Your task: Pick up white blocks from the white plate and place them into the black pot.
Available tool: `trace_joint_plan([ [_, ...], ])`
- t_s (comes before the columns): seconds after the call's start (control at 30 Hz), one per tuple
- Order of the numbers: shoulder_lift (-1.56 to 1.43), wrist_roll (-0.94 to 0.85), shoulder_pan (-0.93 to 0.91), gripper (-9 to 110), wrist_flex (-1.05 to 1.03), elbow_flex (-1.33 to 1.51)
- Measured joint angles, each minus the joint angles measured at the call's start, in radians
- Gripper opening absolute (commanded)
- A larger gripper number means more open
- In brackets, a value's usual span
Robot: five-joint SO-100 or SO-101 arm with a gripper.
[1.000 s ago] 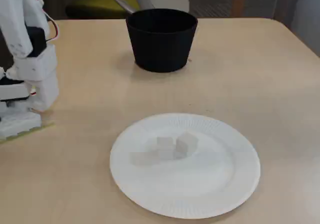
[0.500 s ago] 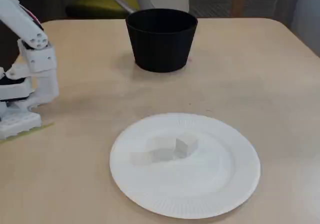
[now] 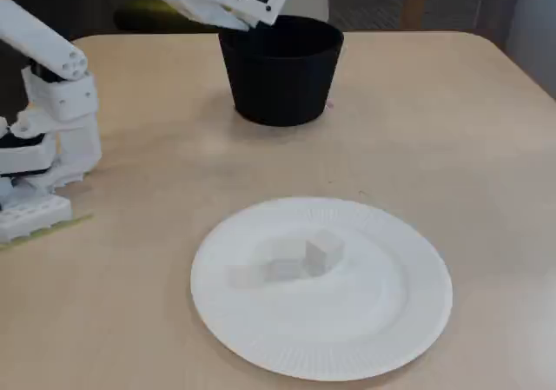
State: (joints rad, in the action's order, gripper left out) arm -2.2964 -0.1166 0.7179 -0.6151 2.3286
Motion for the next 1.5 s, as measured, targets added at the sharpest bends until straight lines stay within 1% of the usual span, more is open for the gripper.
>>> trace_joint_plan([
  [0.17,0.012,-0.003,-0.002,-2,0.080,0.008],
  [0.27,0.063,-0.003,-0.025,-2,0.149,0.008],
  [0.37,0.135,-0.003,-0.061,-2,0.167,-0.012],
  [0.43,0.164,-0.008,-0.086,13,0.170,-0.023],
  [0.5,0.169,-0.037,-0.101,24,0.164,-0.023],
  [0.57,0.169,-0.071,-0.114,29,0.129,-0.031],
  [0.63,0.169,-0.094,-0.121,29,0.086,-0.044],
  [0.7,0.169,-0.104,-0.124,29,0.057,-0.058],
  [0.73,0.169,-0.106,-0.124,26,0.044,-0.066],
  [0.77,0.172,-0.107,-0.124,20,0.034,-0.074],
  [0.83,0.176,-0.107,-0.124,2,0.006,-0.103],
  [0.87,0.178,-0.107,-0.126,-2,-0.021,-0.127],
  [0.97,0.181,-0.110,-0.178,-2,-0.173,-0.256],
  [1.03,0.186,-0.115,-0.250,-2,-0.313,-0.374],
  [1.17,0.219,-0.140,-0.476,-2,-0.594,-0.592],
  [1.23,0.227,-0.149,-0.623,-2,-0.713,-0.623],
  [1.37,0.262,-0.140,-0.893,-2,-0.831,-0.624],
  [1.5,0.307,-0.064,-1.019,-2,-0.857,-0.623],
])
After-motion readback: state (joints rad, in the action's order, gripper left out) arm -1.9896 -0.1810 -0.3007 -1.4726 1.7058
